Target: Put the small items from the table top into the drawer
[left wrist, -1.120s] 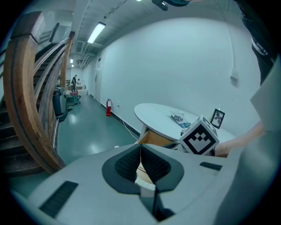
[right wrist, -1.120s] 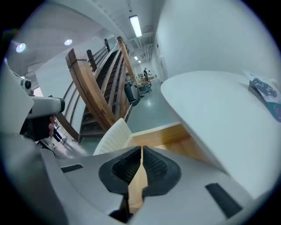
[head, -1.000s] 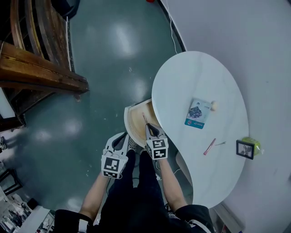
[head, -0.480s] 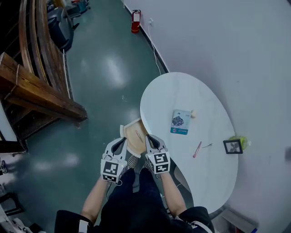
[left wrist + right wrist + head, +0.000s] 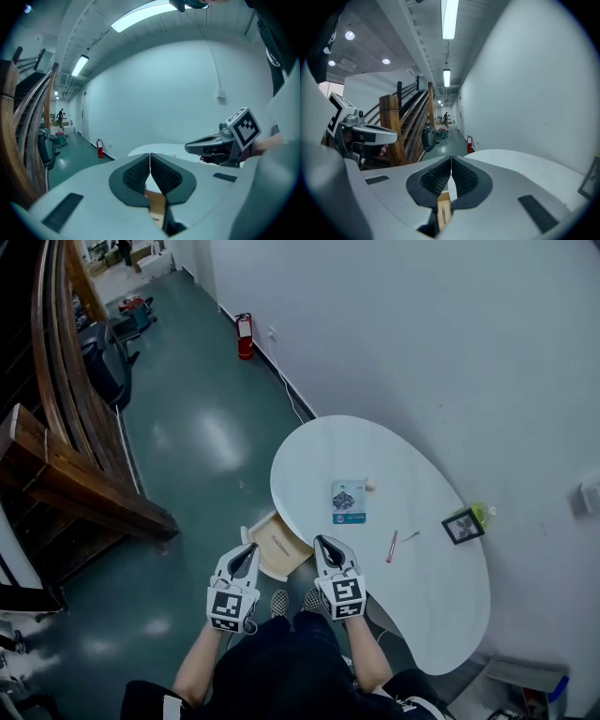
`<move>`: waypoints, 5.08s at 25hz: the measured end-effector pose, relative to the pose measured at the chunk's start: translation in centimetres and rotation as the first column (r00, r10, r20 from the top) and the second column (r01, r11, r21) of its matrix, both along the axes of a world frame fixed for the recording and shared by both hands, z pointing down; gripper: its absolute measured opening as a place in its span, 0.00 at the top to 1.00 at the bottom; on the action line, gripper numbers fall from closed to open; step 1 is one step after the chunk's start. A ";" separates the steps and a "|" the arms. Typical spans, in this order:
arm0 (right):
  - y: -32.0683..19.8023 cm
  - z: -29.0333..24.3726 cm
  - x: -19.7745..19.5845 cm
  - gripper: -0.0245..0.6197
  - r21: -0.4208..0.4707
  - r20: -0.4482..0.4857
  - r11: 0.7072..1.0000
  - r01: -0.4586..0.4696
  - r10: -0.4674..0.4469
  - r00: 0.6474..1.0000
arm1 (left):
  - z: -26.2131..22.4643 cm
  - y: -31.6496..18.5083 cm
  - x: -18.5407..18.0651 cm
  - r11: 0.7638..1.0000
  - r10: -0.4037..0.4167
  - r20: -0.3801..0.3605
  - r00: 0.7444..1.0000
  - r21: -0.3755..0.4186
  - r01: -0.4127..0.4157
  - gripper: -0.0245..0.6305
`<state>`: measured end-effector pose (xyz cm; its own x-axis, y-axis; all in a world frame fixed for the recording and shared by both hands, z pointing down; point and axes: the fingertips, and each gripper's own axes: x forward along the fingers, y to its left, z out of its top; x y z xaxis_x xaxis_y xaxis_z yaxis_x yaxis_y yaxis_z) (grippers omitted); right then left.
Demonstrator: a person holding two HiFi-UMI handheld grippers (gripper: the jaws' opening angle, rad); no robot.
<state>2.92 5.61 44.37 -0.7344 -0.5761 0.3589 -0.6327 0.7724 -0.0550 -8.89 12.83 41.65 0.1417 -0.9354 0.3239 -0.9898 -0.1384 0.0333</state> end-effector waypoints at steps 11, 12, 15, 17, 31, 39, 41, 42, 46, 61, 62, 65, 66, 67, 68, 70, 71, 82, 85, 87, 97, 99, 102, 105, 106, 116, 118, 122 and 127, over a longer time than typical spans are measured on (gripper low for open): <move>3.7 -0.7 4.5 0.91 0.015 0.029 0.995 -0.103 0.103 0.994 | -0.4 2.0 3.0 0.997 0.070 -0.022 0.997 0.017 -0.070 0.93; 3.7 -0.9 4.4 0.91 0.018 0.031 0.994 -0.104 0.104 0.994 | -0.5 2.0 3.1 0.997 0.072 -0.021 0.997 0.018 -0.072 0.93; 3.8 -1.1 4.4 0.91 0.025 0.035 0.994 -0.107 0.106 0.994 | -0.6 1.9 3.4 0.996 0.085 -0.016 0.996 0.022 -0.084 0.93; 3.8 -1.0 4.7 0.91 0.022 0.036 0.993 -0.116 0.115 0.993 | -0.8 1.7 3.9 0.995 0.097 -0.009 0.995 0.028 -0.097 0.93; 3.6 0.6 12.4 0.91 -0.002 -0.007 0.949 -0.315 0.315 0.949 | -0.4 -0.5 10.3 0.957 0.289 -0.029 0.957 0.027 -0.288 0.93; 1.9 1.9 16.6 0.91 -0.017 -0.039 0.921 -0.390 0.389 0.920 | 0.5 -3.7 14.5 0.924 0.383 -0.038 0.923 0.009 -0.383 0.93; 0.8 2.3 17.0 0.91 -0.027 -0.046 0.921 -0.389 0.388 0.921 | 1.1 -4.8 15.2 0.921 0.388 -0.048 0.920 -0.007 -0.389 0.93; 0.1 2.5 17.1 0.91 -0.031 -0.048 0.922 -0.386 0.385 0.922 | 1.5 -5.5 15.5 0.921 0.389 -0.052 0.920 -0.015 -0.390 0.93; -3.1 4.3 17.2 0.91 -0.069 -0.051 0.927 -0.369 0.366 0.929 | 3.5 -8.6 16.2 0.925 0.374 -0.059 0.926 -0.045 -0.376 0.93; -14.9 13.1 14.8 0.91 -0.248 -0.089 0.943 -0.223 0.207 0.974 | 11.1 -20.3 16.1 0.945 0.229 -0.116 0.967 -0.210 -0.249 0.93; -15.3 13.5 14.7 0.91 -0.256 -0.091 0.942 -0.215 0.198 0.976 | 11.5 -20.6 16.1 0.945 0.222 -0.118 0.968 -0.217 -0.244 0.93; -16.5 14.6 14.5 0.91 -0.287 -0.095 0.940 -0.186 0.165 0.982 | 12.4 -21.0 16.2 0.944 0.200 -0.126 0.972 -0.241 -0.226 0.93; -16.8 15.0 14.5 0.91 -0.301 -0.095 0.937 -0.176 0.154 0.984 | 12.6 -21.1 16.3 0.944 0.195 -0.128 0.972 -0.245 -0.222 0.93; -17.2 15.4 14.4 0.91 -0.317 -0.093 0.934 -0.166 0.143 0.985 | 12.7 -21.3 16.3 0.945 0.190 -0.126 0.974 -0.247 -0.216 0.93; -17.5 15.8 14.2 0.91 -0.331 -0.089 0.931 -0.156 0.134 0.987 | 12.6 -21.5 16.2 0.946 0.184 -0.123 0.975 -0.246 -0.210 0.93; -18.3 16.3 13.8 0.91 -0.353 -0.078 0.925 -0.141 0.121 0.990 | 12.5 -21.9 16.0 0.950 0.171 -0.118 0.978 -0.244 -0.196 0.93; -18.7 16.6 13.6 0.91 -0.361 -0.077 0.922 -0.137 0.117 0.990 | 12.5 -22.1 15.9 0.952 0.164 -0.116 0.980 -0.243 -0.188 0.93; -22.2 20.8 11.2 0.55 -0.446 -0.103 0.890 -0.092 0.051 0.993 | 13.5 -22.3 14.1 0.958 0.076 -0.105 0.992 -0.270 -0.102 0.93; -22.5 21.6 10.7 0.54 -0.456 -0.118 0.885 -0.089 0.039 0.992 | 13.7 -22.2 13.5 0.959 0.058 -0.105 0.993 -0.272 -0.085 0.93; -22.7 21.8 10.5 0.54 -0.452 -0.134 0.887 -0.093 0.036 0.990 | 13.6 -22.3 13.0 0.958 0.043 -0.102 0.994 -0.277 -0.070 0.93; -22.6 22.5 10.2 0.54 -0.452 -0.189 0.888 -0.080 -0.008 0.982 | 14.3 -22.2 12.4 0.955 0.025 -0.112 0.993 -0.291 -0.057 0.93; -22.5 22.7 10.3 0.54 -0.453 -0.195 0.889 -0.070 -0.023 0.981 | 14.4 -22.1 12.3 0.955 0.022 -0.110 0.994 -0.293 -0.053 0.93; -22.5 22.7 10.4 0.64 -0.444 -0.198 0.893 -0.070 -0.021 0.980 | 14.3 -22.2 11.9 0.956 0.013 -0.100 0.995 -0.291 -0.042 0.93; -22.6 22.6 10.7 0.76 -0.432 -0.205 0.898 -0.081 -0.010 0.979 | 14.1 -22.1 11.8 0.955 0.009 -0.099 0.995 -0.293 -0.038 0.93; -22.6 22.7 10.8 0.80 -0.427 -0.211 0.900 -0.084 -0.009 0.977 | 14.0 -22.1 11.8 0.956 0.008 -0.097 0.995 -0.291 -0.036 0.93; -21.8 21.6 10.7 0.91 -0.391 -0.201 0.917 -0.076 -0.005 0.980 | 13.2 -20.7 11.6 0.963 0.005 -0.090 0.996 -0.269 -0.029 0.93; -21.7 21.0 10.7 0.92 -0.380 -0.193 0.922 -0.070 -0.006 0.981 | 13.0 -20.4 11.5 0.964 0.005 -0.088 0.996 -0.265 -0.028 0.93; -21.2 18.9 10.6 0.92 -0.358 -0.158 0.932 -0.055 -0.002 0.987 | 12.1 -19.7 11.1 0.970 -0.004 -0.080 0.997 -0.244 -0.015 0.93; -20.0 14.9 9.0 0.92 -0.296 -0.120 0.955 -0.019 -0.018 0.993 | 10.3 -18.5 9.6 0.977 -0.022 -0.061 0.998 -0.213 0.008 0.93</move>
